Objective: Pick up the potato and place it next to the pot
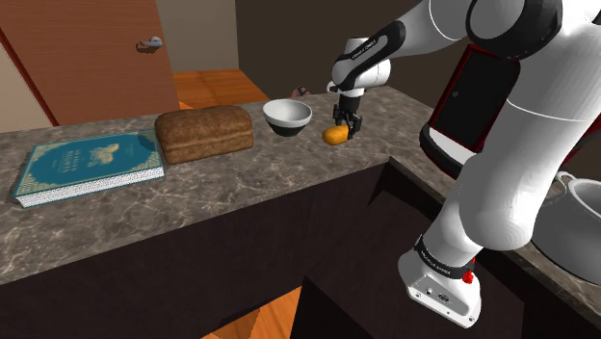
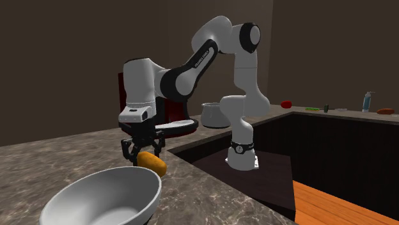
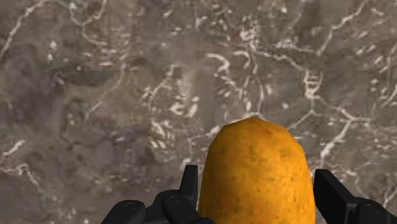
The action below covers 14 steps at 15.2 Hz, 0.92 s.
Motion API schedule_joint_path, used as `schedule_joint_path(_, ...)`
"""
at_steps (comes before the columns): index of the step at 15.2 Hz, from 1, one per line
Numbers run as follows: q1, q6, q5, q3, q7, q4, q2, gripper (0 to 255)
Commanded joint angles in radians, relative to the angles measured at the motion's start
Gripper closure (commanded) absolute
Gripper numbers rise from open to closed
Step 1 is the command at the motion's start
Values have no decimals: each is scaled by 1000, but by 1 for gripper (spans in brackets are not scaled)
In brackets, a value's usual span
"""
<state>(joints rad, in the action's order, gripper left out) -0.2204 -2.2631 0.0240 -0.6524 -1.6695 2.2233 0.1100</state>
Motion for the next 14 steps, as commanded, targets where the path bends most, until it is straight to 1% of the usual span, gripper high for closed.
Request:
schedule_joint_path(1, 0, 0, 0, 0, 0, 1, 0, 255)
schedule_joint_path(2, 0, 0, 0, 0, -1, 0, 1, 255)
schedule_joint_path(14, -13, 157, -77, -4, 51, -70, -107, 255)
